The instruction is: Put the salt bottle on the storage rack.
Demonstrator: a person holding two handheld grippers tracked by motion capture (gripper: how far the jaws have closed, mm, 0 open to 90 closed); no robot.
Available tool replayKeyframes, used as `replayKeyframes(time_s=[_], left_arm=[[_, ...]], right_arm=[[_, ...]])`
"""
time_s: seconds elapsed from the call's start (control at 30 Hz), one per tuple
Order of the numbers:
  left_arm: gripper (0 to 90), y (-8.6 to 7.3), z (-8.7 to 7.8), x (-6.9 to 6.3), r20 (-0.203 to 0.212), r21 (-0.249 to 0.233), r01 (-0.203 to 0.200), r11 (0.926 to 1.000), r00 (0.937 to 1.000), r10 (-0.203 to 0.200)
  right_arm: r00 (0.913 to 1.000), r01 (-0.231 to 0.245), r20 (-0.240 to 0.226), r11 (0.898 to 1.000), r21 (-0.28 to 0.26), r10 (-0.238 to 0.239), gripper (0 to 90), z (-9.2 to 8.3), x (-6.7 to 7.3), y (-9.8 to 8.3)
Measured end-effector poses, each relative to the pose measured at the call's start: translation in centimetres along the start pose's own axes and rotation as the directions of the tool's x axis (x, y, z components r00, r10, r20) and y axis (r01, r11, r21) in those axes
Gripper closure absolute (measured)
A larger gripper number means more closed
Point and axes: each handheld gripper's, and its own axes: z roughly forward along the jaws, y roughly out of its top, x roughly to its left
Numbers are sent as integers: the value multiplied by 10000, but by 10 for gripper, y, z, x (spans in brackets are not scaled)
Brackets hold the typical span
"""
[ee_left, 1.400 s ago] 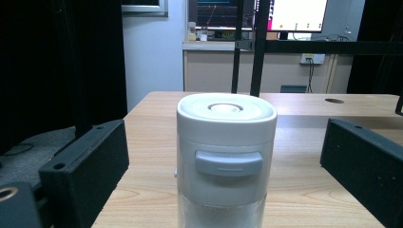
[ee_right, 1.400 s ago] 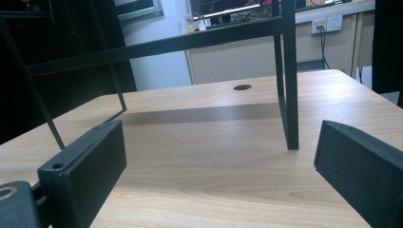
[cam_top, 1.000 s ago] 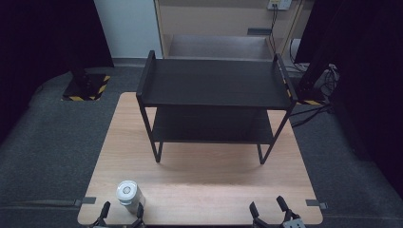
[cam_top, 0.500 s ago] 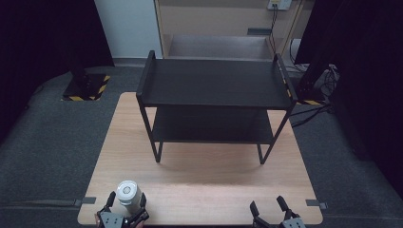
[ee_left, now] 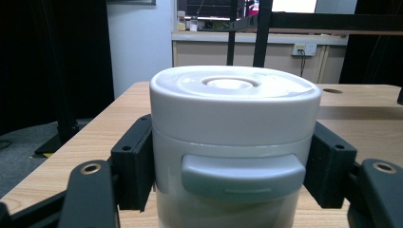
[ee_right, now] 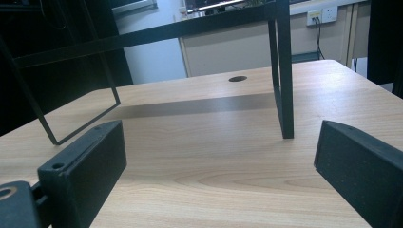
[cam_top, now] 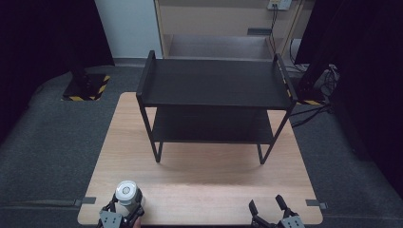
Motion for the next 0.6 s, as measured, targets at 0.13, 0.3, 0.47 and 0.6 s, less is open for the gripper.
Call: replayKeyframes(time_s=[0.13,0.3,0.47,0.6], left_arm=[[304,5,-2,1,56,143,-49,9999,10000,48],[304,20,-10,-4,105,-50,-118,9999,9999,118],[304,46,-14,-12,237,-202,25,9998,9997,-21],[304,65,-14,-16,416,-325,123,9994,9991,-109]], right_arm=[[10000,10,-9,10000,-38,-10,35,-1,0,0],[10000,4,12,10000,-86,-4,35,-4,2,0],[10000,-2,1,10000,-68,2,36,-6,3,-1],[10000,-32,25,9999,-121,33,37,-8,4,-1]])
